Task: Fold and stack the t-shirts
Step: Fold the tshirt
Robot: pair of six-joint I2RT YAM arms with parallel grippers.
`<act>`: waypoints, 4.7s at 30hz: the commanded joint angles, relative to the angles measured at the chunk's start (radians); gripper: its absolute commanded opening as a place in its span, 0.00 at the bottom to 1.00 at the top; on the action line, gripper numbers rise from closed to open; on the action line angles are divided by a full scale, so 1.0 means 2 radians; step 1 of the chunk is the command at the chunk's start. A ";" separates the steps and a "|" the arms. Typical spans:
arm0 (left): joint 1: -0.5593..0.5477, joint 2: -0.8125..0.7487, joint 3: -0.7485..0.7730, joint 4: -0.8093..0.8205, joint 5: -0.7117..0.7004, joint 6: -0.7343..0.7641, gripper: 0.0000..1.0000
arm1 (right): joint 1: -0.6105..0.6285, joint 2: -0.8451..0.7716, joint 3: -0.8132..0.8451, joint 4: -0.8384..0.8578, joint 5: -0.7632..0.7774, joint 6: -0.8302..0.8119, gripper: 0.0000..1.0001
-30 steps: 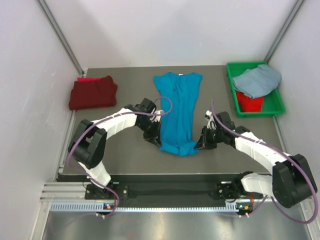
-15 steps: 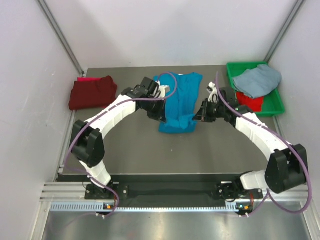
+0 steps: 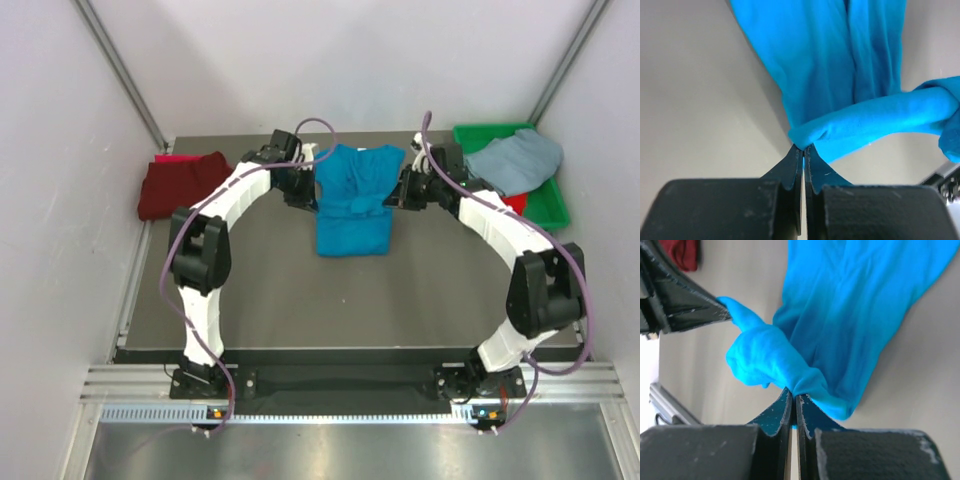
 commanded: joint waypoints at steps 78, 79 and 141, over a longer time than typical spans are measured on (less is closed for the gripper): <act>0.019 0.213 0.142 -0.045 0.183 0.051 0.24 | 0.025 0.277 0.205 0.049 0.007 -0.076 0.51; 0.019 0.213 0.142 -0.045 0.183 0.051 0.24 | 0.025 0.276 0.216 0.049 0.009 -0.081 0.51; 0.051 0.112 -0.039 0.031 0.239 -0.112 0.17 | -0.019 0.133 -0.079 0.097 -0.101 0.099 0.20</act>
